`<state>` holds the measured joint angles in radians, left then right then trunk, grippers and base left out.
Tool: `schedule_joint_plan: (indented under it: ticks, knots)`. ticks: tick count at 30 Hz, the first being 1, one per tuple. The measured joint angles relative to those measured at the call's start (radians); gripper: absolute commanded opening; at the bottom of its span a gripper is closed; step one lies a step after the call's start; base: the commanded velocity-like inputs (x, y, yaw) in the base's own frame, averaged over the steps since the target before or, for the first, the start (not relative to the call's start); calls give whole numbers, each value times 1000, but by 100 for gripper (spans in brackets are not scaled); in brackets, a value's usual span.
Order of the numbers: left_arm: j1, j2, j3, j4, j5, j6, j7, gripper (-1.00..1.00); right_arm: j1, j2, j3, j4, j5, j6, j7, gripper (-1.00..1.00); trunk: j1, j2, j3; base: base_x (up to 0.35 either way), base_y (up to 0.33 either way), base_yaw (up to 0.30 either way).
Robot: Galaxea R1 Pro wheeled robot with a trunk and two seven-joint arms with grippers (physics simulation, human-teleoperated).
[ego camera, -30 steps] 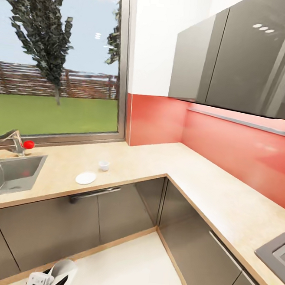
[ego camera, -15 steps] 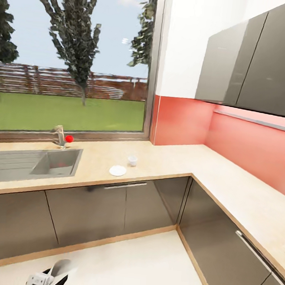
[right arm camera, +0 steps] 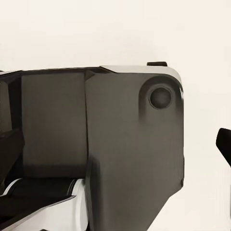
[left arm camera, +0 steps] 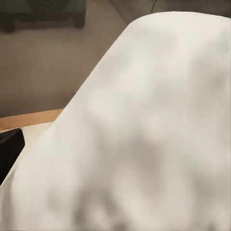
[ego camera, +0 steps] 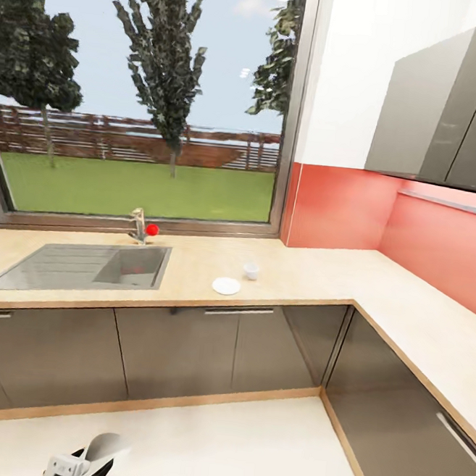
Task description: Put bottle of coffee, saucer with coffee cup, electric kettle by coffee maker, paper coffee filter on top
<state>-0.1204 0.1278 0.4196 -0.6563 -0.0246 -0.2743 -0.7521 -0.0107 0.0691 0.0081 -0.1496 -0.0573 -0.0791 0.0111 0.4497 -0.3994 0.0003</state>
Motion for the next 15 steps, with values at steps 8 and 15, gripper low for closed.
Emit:
schedule_joint_plan:
  ticks: [8,15]
  knots:
    - [0,1,0,-1,2,0,0,-100,0,1,1,0,0,0,0,100,0,0,0,0,0,279]
    - [0,-1,49,-1,-2,-1,-1,-100,0,1,1,0,0,0,0,100,0,0,0,0,0,279]
